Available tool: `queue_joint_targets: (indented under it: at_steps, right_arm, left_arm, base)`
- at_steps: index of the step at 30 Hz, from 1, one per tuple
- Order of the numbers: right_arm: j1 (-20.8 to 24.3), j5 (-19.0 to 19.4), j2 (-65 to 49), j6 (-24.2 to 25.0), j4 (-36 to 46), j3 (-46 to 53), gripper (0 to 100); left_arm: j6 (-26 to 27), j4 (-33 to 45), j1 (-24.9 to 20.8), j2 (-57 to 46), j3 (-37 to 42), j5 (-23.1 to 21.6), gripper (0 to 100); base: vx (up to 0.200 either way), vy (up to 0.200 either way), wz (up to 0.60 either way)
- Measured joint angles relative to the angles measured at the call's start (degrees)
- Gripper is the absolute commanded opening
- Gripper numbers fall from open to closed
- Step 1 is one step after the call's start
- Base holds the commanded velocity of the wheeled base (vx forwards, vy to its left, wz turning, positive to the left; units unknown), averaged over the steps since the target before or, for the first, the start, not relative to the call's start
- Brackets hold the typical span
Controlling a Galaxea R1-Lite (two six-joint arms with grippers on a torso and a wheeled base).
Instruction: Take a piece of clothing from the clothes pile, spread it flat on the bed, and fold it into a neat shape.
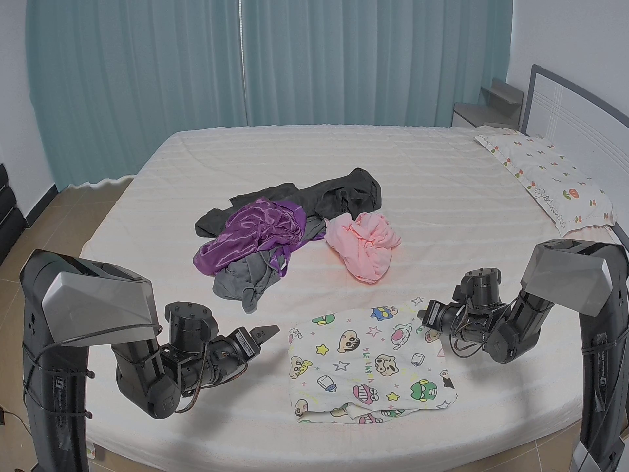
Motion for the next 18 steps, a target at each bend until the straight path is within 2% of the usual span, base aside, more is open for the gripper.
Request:
queue_joint_targets:
  at_steps: [4,5,13,18]
  right_arm:
    - [-0.2,-0.01,0.02,0.55,0.2,-0.46,0]
    - [-0.27,0.0,0.06,0.6,0.33,-0.63,100]
    - [-0.52,-0.28,-1.51,1.01,0.09,0.48,100]
    - [-1.24,-0.63,-7.24,1.12,0.15,4.17,100]
  left_arm:
    - [-0.01,0.0,0.0,0.02,-0.02,0.0,100]
    - [-0.01,0.0,0.0,0.02,0.0,0.0,100]
    - [-0.04,0.0,0.05,-0.04,0.28,0.0,100]
    - [0.84,-0.95,0.44,-1.44,1.35,0.29,100]
  base:
    - [0.0,0.0,0.0]
    - [0.0,0.0,0.0]
    - [0.0,0.0,0.0]
    - [0.0,0.0,0.0]
